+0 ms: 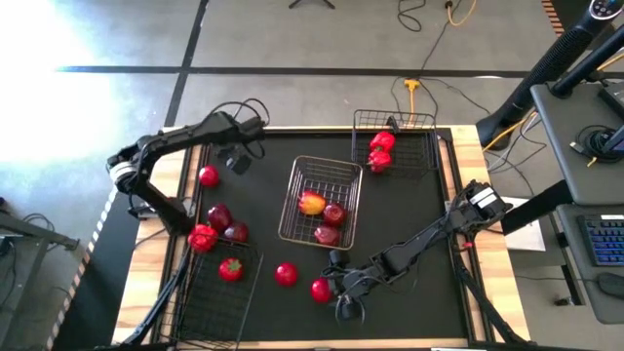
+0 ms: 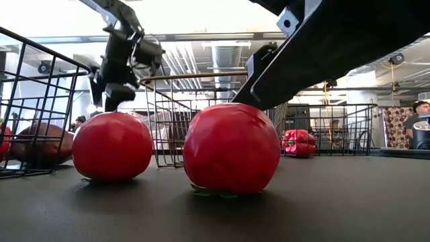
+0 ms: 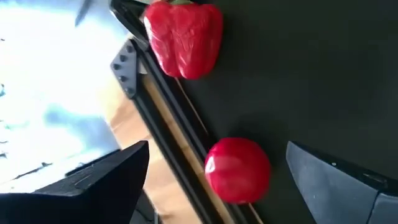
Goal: Sort produce into baskets
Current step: Put the red bell pepper into the top black wire basket
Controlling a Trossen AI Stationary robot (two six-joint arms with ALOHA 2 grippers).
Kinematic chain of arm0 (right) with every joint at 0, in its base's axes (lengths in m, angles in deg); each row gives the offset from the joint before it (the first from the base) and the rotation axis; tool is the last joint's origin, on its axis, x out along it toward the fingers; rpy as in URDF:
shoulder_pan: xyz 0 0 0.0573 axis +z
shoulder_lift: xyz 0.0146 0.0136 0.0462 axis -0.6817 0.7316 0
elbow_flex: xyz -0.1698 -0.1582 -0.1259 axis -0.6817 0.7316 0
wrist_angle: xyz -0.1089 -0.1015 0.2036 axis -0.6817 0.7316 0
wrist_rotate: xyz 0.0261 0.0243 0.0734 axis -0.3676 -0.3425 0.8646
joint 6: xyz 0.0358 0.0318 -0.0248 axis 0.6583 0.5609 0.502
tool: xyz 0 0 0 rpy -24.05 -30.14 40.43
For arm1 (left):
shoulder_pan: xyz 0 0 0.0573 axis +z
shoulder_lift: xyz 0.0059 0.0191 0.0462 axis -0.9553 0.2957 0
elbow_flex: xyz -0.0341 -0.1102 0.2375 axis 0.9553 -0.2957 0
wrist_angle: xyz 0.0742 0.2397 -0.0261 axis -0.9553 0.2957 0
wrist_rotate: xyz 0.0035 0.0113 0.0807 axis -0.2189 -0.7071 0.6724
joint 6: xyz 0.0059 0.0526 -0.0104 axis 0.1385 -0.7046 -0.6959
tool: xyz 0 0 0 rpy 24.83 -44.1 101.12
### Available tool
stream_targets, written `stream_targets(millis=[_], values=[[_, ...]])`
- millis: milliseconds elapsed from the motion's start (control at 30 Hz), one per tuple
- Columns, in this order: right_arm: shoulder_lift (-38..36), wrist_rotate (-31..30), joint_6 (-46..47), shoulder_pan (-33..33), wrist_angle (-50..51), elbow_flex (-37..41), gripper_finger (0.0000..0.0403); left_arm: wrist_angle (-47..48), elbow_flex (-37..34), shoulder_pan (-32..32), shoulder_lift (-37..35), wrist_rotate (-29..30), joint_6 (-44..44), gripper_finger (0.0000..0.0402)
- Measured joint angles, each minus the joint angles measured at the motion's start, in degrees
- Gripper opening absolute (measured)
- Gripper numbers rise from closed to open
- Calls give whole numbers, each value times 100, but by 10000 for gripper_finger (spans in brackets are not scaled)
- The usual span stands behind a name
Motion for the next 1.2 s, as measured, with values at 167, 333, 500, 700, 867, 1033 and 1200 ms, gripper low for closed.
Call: stream_targets(millis=[167, 333, 500, 700, 867, 1033, 1200], values=[[0, -8, 65, -37, -15, 112, 379, -524, -546, 486, -70, -316, -111, 361], [0, 2, 211, -39, -68, 239, 379, -1556, -1061, 648, -87, -319, -308, 361], [0, 3, 284, -39, -85, 282, 379, -2405, -1290, 991, -87, -183, -428, 361], [0, 17, 282, -85, -84, 289, 379, -3141, -1364, 1290, -90, -273, -537, 357], [0, 12, 280, -127, -45, 300, 379, -3532, -1379, 1437, 29, -174, -511, 356], [0, 14, 291, -131, -45, 321, 379, -3909, -1383, 1513, 138, -57, -497, 356], [0, 14, 297, -138, -45, 326, 379, -4151, -1390, 1581, 269, 100, -379, 356]])
